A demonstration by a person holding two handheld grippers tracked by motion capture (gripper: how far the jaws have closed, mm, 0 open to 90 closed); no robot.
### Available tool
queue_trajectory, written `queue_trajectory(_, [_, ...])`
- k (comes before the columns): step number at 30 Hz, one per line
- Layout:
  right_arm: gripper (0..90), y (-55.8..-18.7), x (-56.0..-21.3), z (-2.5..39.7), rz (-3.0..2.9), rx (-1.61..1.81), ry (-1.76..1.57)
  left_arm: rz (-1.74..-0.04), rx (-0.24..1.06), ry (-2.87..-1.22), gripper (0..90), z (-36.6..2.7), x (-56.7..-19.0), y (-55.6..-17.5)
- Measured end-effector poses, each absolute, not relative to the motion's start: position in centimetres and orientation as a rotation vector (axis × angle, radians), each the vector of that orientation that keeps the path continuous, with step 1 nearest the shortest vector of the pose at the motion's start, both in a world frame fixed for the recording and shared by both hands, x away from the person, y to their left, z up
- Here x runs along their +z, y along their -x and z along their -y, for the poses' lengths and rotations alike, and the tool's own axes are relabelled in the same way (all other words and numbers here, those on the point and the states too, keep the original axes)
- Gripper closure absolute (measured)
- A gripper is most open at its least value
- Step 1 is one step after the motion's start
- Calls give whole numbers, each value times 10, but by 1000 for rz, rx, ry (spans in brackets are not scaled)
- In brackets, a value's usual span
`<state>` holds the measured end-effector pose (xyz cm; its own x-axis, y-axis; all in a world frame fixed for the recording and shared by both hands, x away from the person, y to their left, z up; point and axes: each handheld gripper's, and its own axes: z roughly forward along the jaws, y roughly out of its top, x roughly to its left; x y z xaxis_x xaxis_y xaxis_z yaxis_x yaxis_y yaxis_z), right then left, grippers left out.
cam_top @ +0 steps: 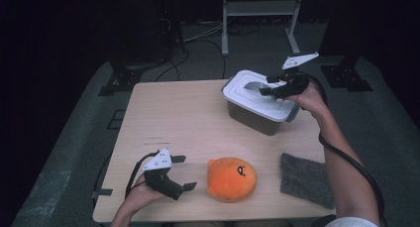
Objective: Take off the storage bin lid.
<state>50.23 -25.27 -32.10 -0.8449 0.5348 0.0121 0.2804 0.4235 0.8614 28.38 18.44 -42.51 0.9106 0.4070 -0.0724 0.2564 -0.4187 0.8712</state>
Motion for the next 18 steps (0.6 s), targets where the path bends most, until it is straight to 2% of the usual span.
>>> queue_trajectory(11, [319, -517, -333, 253, -2407, 1372, -749, -496, 190, -2015, 30, -188, -423, -286])
queue_trajectory(18, [367, -522, -338, 249, -2394, 1361, -762, -497, 196, -2012, 30, -190, -422, -285])
